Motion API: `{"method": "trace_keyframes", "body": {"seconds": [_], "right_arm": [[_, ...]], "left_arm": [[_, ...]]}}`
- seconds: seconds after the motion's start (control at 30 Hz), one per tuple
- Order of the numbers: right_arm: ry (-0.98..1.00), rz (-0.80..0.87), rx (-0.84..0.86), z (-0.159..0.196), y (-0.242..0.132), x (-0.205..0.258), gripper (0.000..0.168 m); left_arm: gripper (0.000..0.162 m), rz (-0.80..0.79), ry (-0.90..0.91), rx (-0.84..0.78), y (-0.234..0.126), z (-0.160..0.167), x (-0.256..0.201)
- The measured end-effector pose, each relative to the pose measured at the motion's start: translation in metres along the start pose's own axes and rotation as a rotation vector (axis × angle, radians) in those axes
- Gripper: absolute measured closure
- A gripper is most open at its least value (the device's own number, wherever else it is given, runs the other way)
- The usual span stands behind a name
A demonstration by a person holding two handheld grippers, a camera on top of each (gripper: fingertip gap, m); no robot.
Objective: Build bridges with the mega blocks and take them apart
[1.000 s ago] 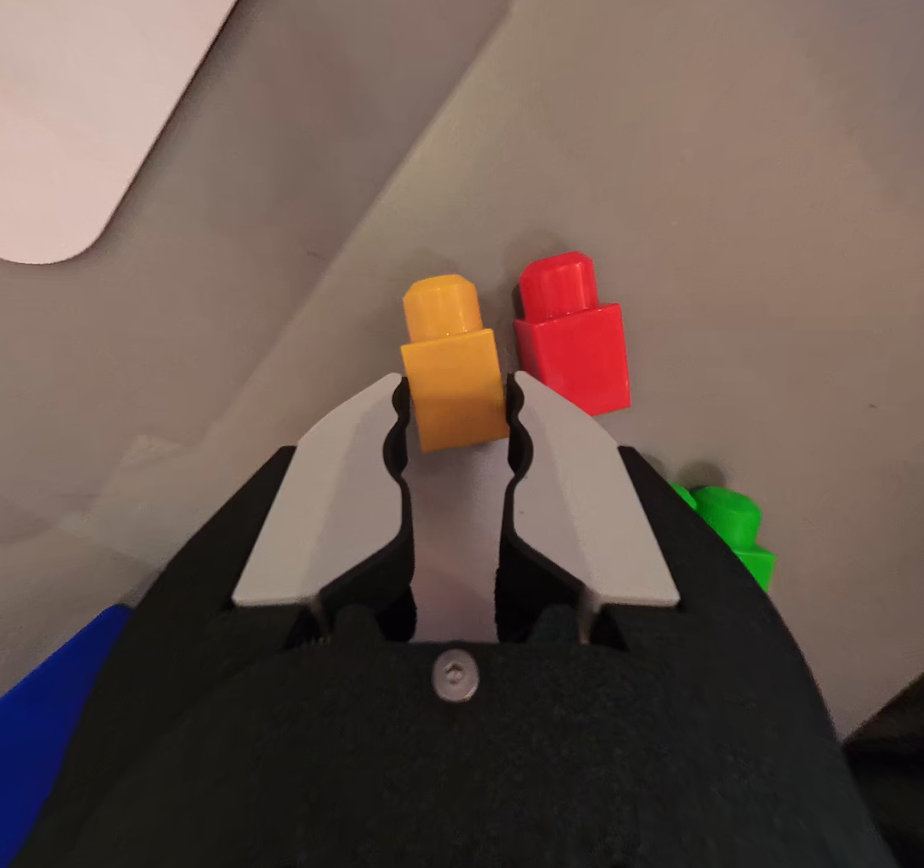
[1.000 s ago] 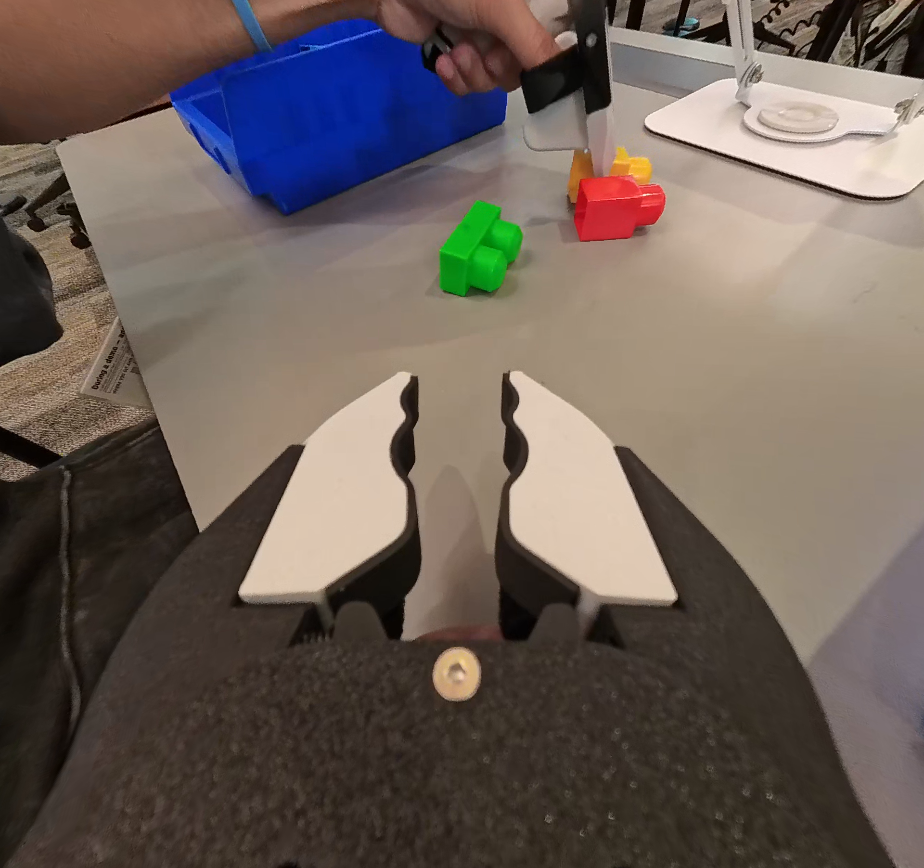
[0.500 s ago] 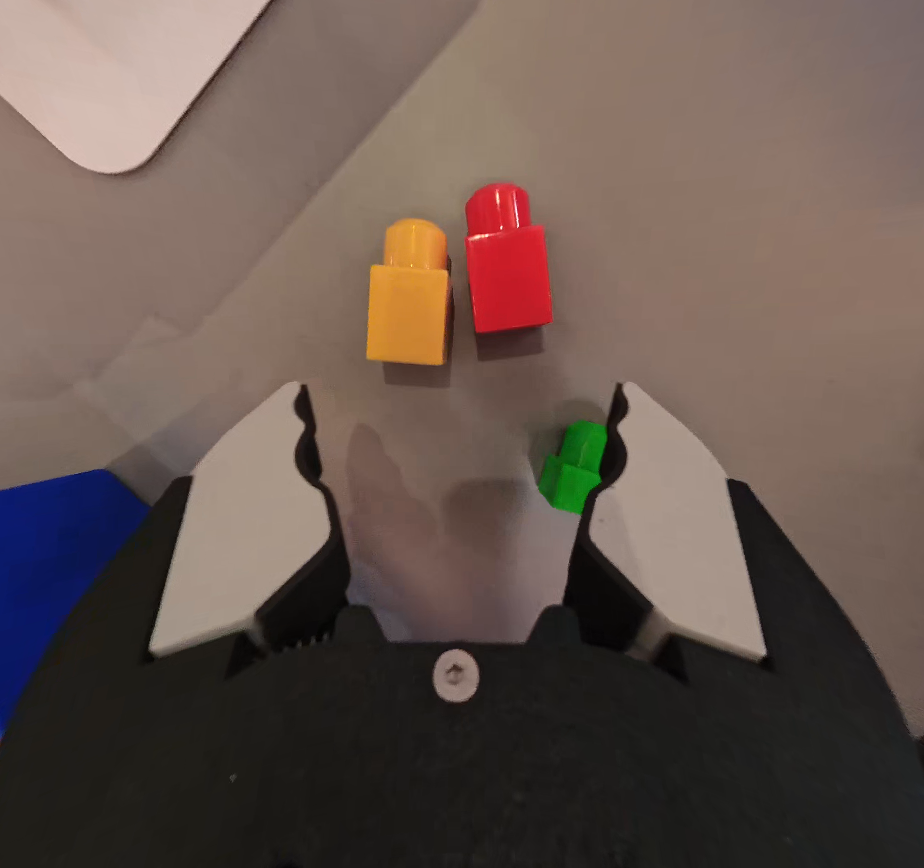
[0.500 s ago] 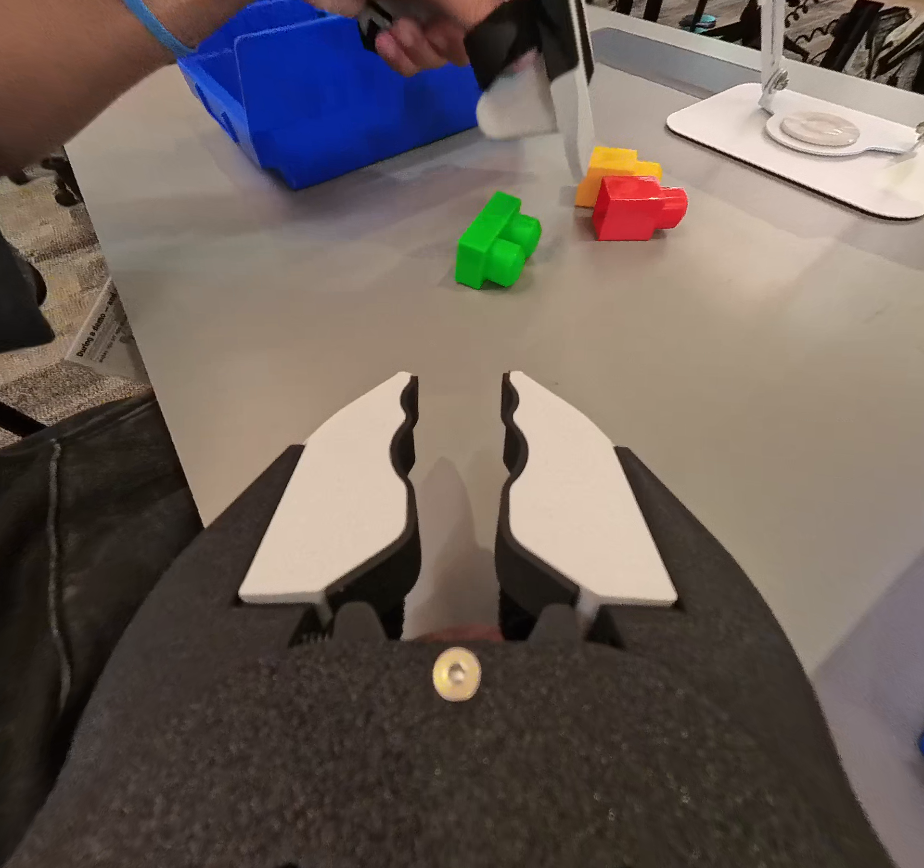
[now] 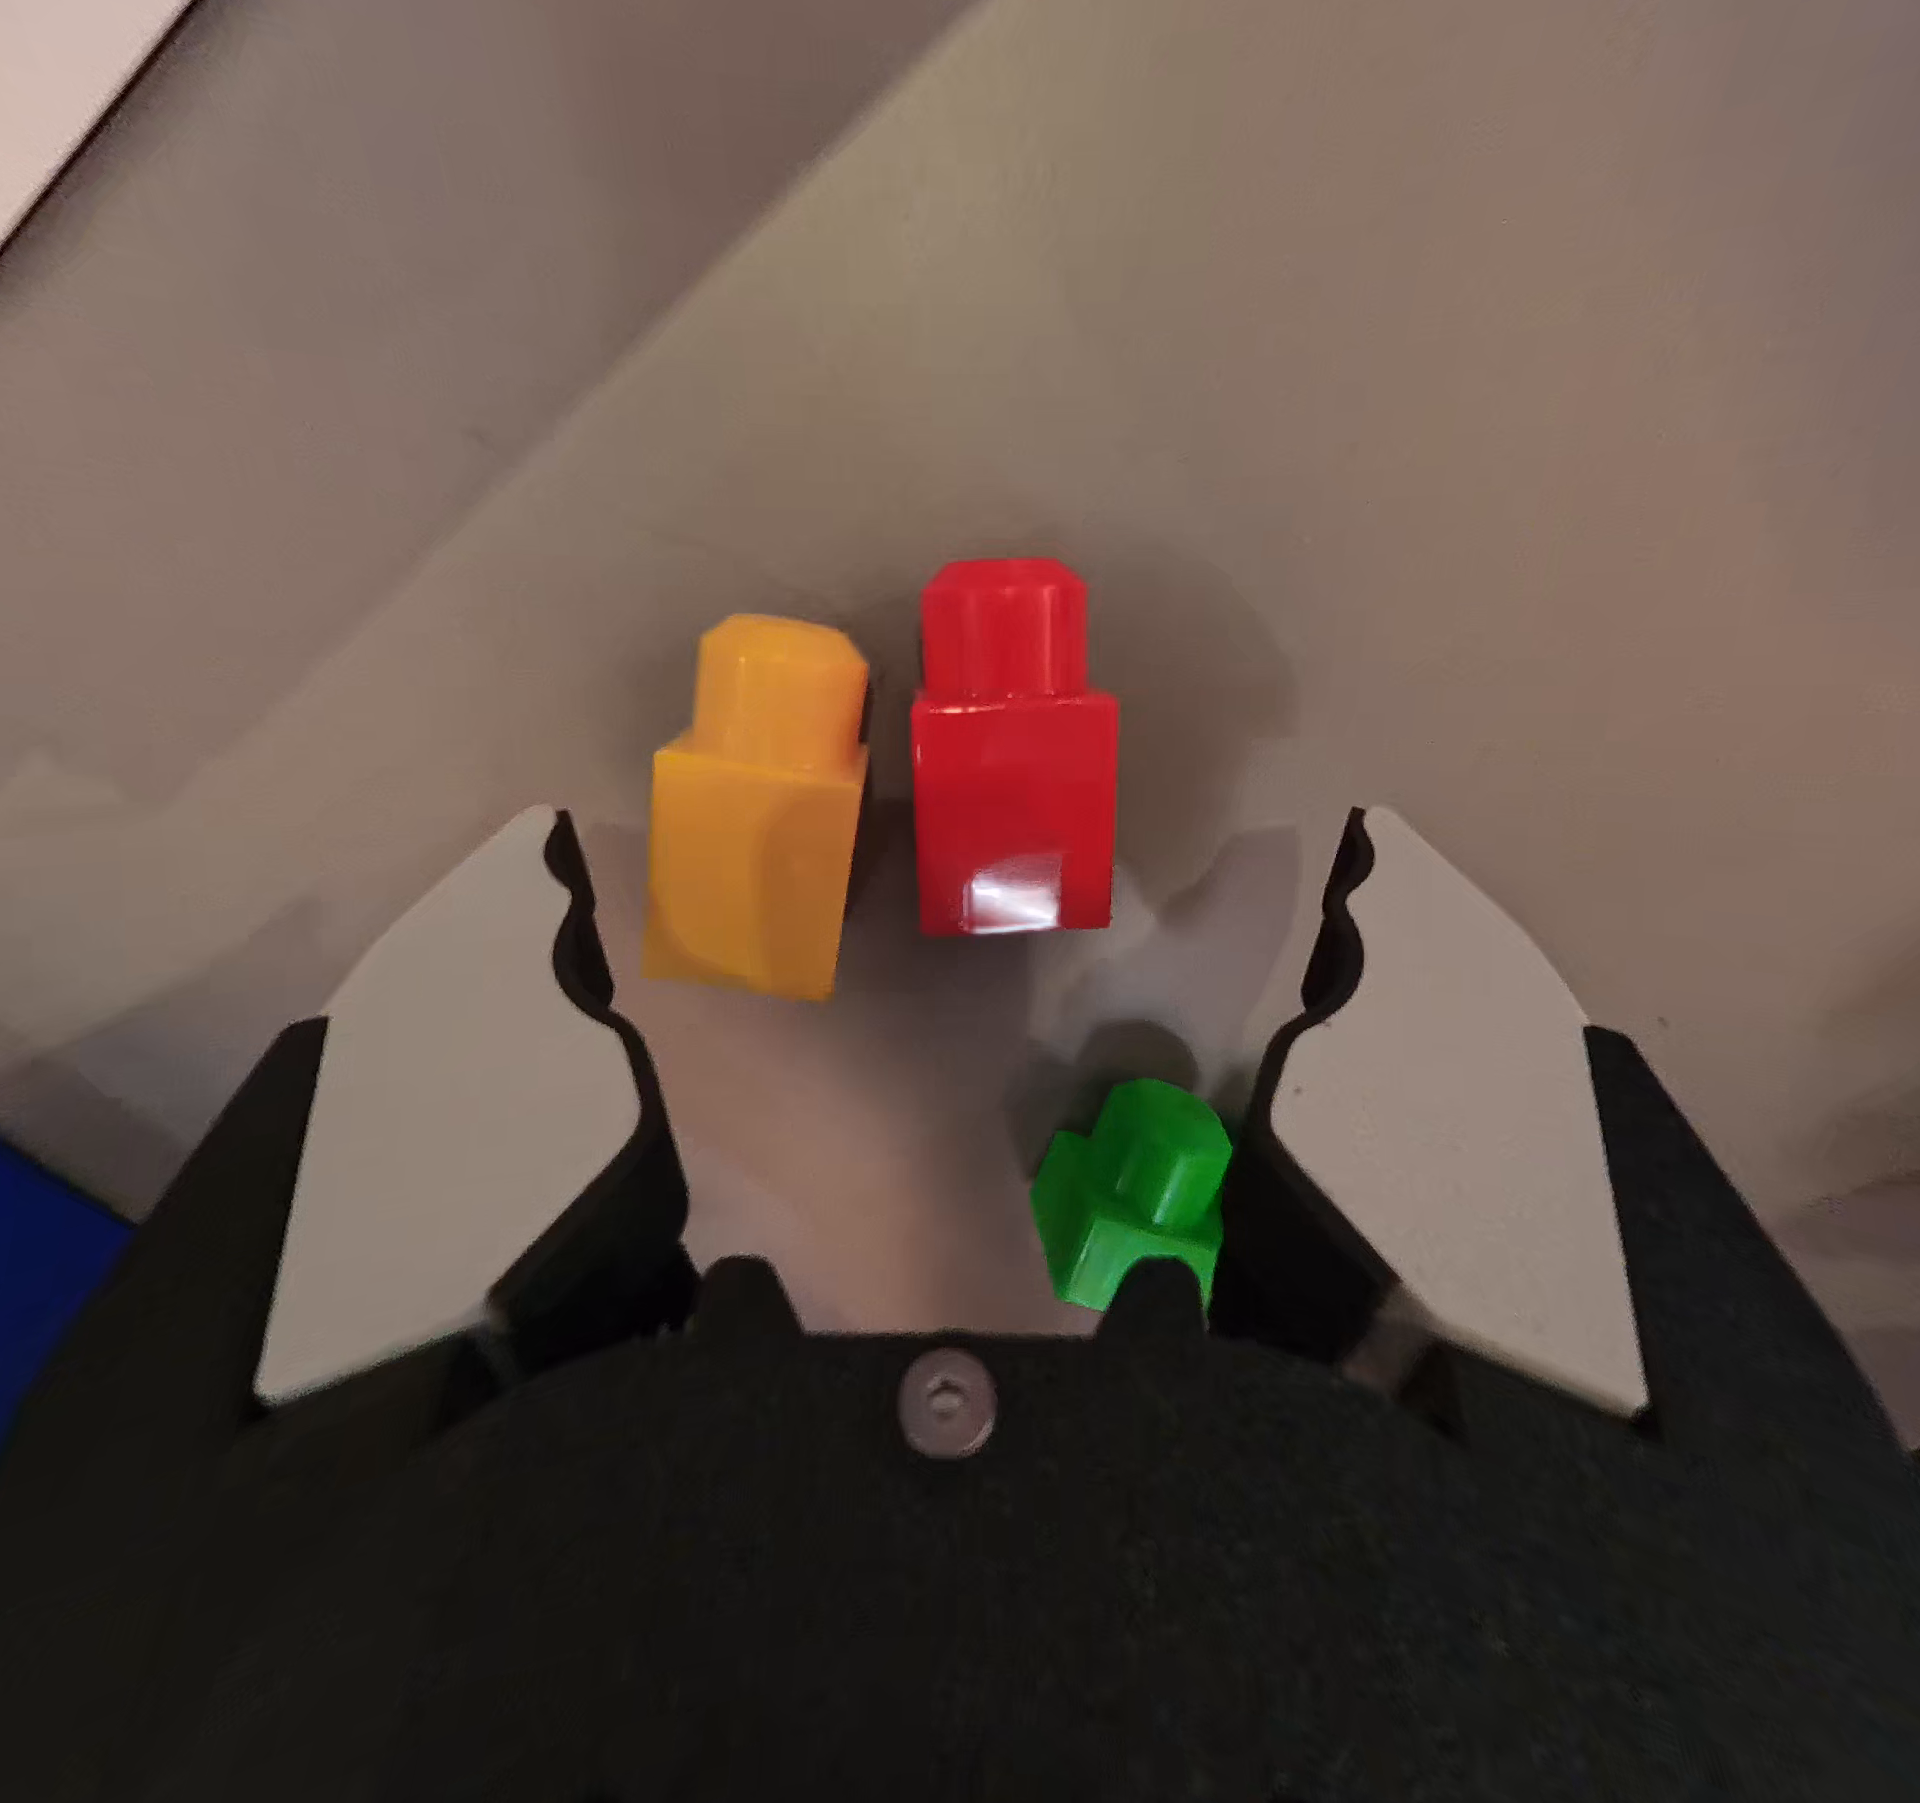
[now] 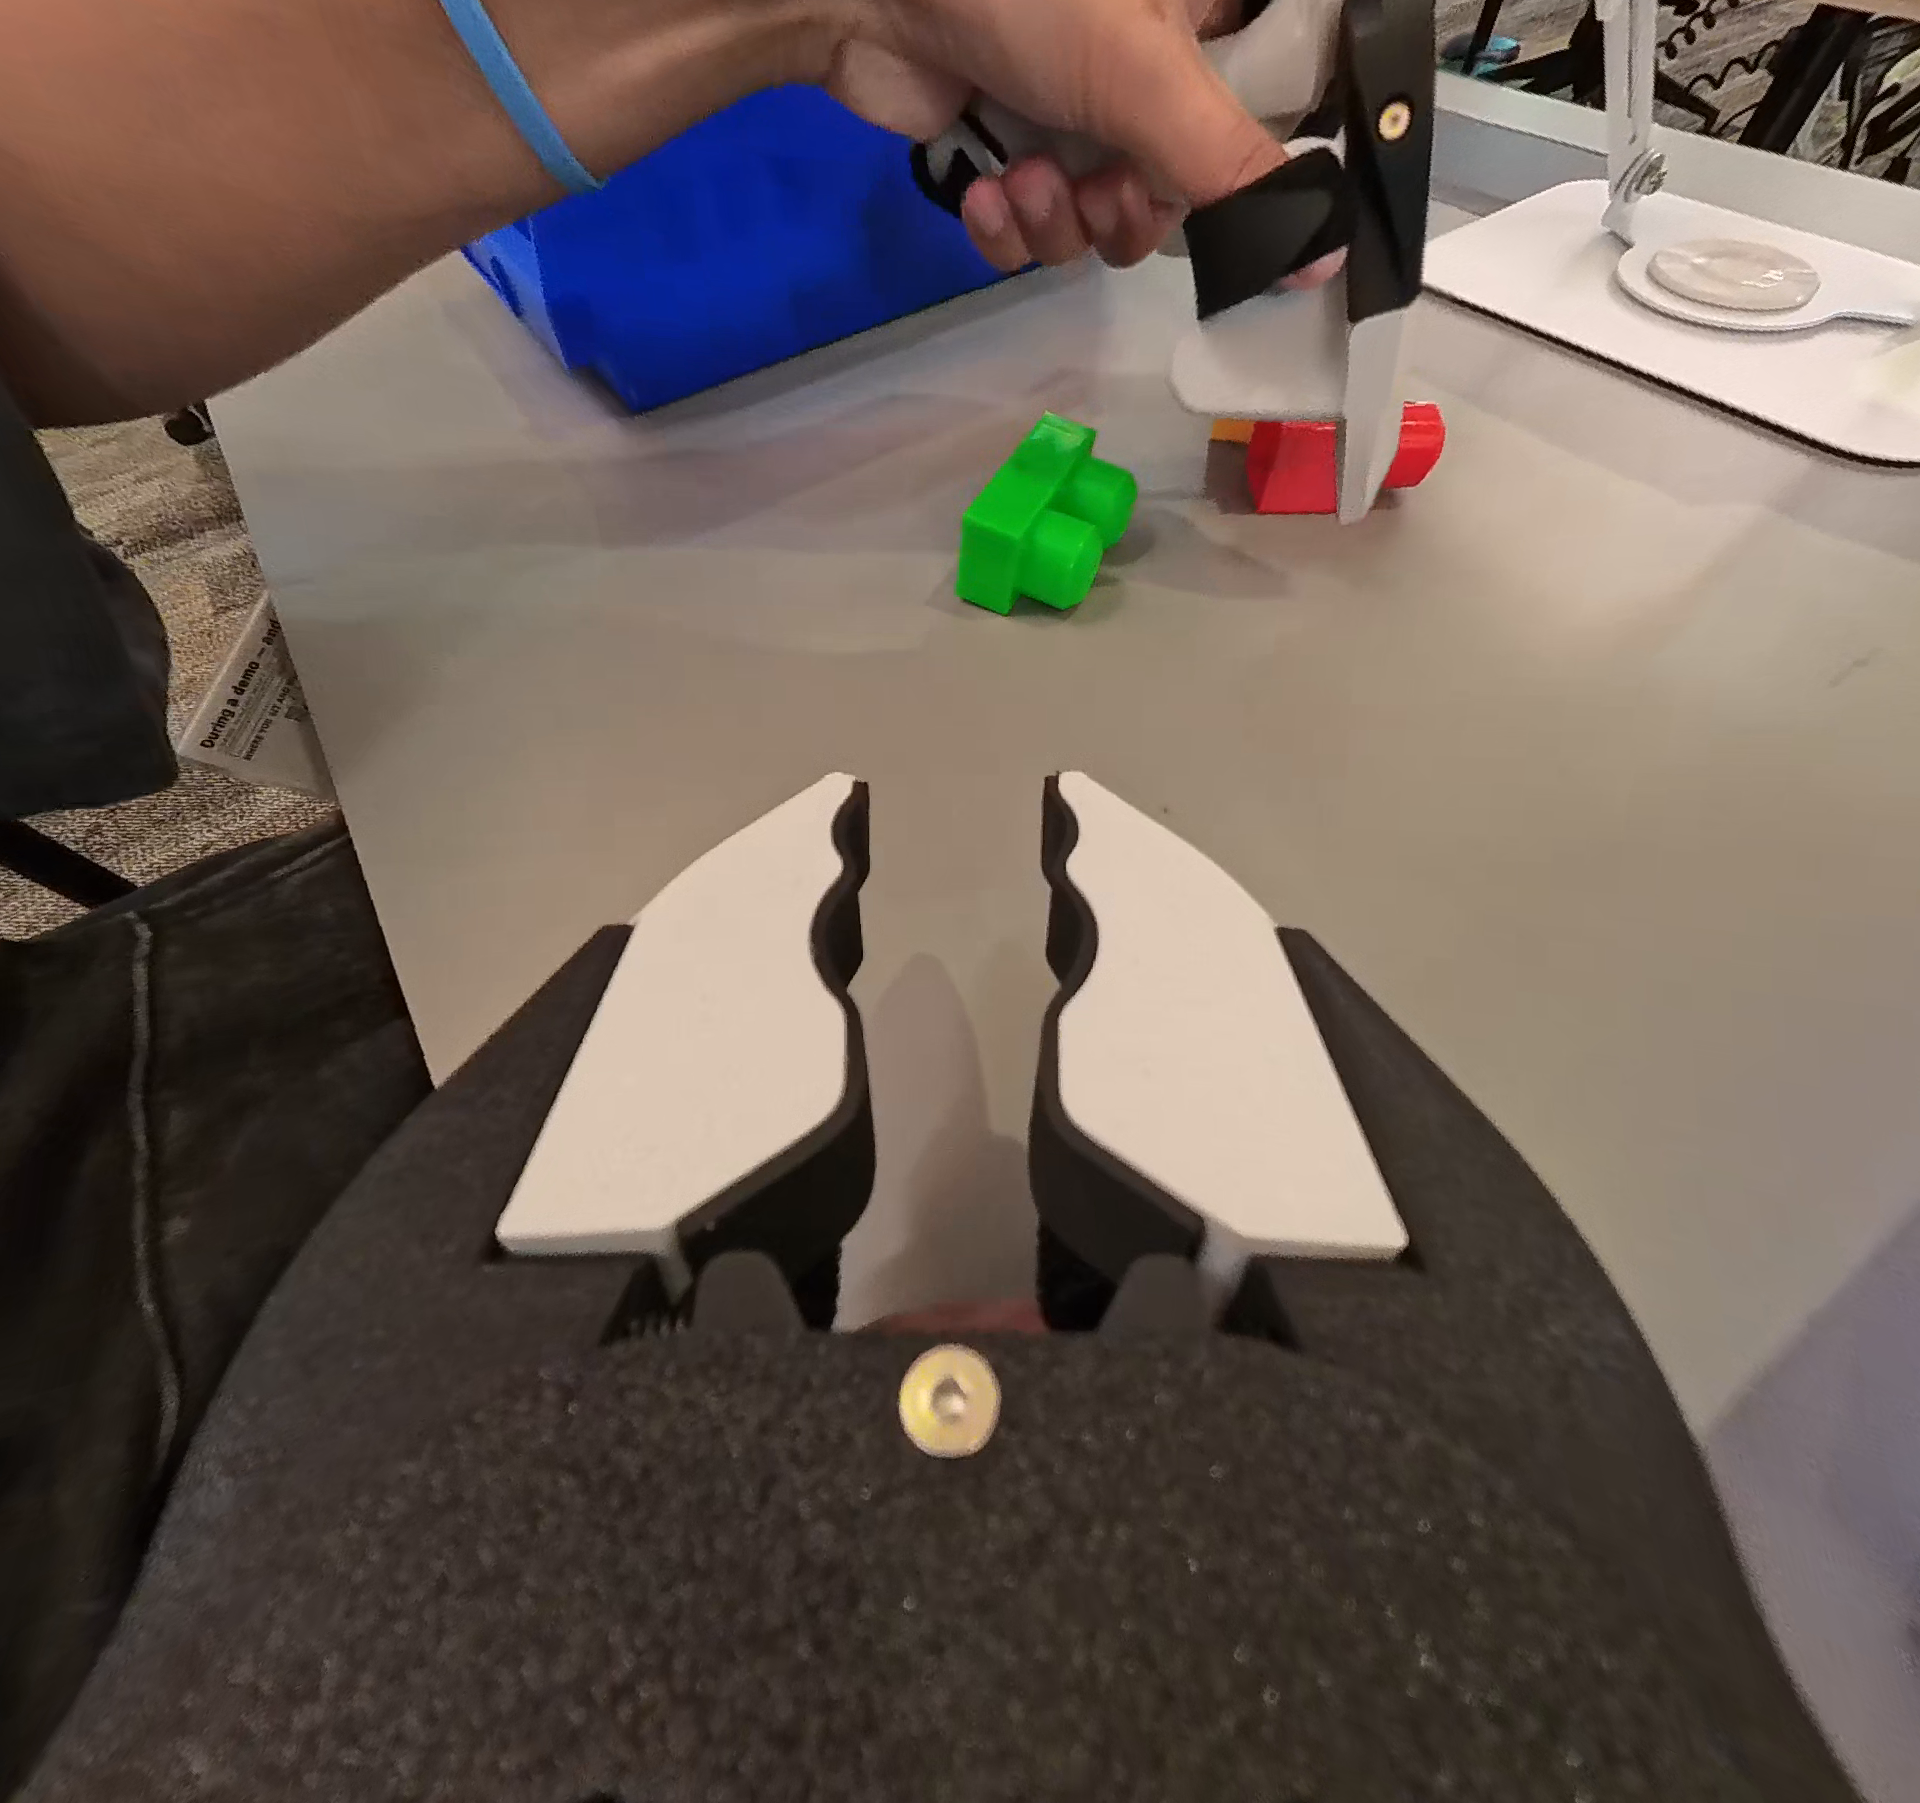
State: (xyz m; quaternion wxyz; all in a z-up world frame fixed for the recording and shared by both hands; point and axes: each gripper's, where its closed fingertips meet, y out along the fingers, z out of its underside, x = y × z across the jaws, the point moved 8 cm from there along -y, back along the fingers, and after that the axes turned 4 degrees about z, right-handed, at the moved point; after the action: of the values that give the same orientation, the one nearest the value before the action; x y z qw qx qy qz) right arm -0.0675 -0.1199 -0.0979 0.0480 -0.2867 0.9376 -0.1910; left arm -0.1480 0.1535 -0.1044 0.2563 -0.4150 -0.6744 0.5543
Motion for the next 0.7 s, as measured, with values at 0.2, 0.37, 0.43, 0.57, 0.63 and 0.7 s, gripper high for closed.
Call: {"method": "trace_keyframes", "body": {"seconds": [0.2,0.37,0.43,0.57,0.63,0.7], "right_arm": [[0.005,-0.001,0.003,0.0,0.0,-0.001,0.137],[0.004,-0.004,0.004,0.0,0.0,-0.001,0.137],[0.006,-0.006,0.004,0.001,0.0,-0.001,0.137],[0.009,-0.008,0.004,0.0,0.0,-0.002,0.137],[0.009,-0.009,0.003,0.0,0.0,-0.001,0.137],[0.009,-0.012,0.005,0.0,0.001,-0.001,0.137]], "left_arm": [[0.037,-0.026,-0.011,0.033,0.01,-0.002,0.003],[0.051,-0.033,-0.036,0.04,0.016,0.0,0.003],[0.058,-0.049,-0.033,0.04,0.016,0.0,0.004],[0.069,-0.057,-0.032,0.037,0.015,-0.001,0.004],[0.083,-0.056,-0.025,0.025,0.014,-0.003,0.001],[0.087,-0.052,-0.014,0.012,0.014,-0.005,-0.002]]}}
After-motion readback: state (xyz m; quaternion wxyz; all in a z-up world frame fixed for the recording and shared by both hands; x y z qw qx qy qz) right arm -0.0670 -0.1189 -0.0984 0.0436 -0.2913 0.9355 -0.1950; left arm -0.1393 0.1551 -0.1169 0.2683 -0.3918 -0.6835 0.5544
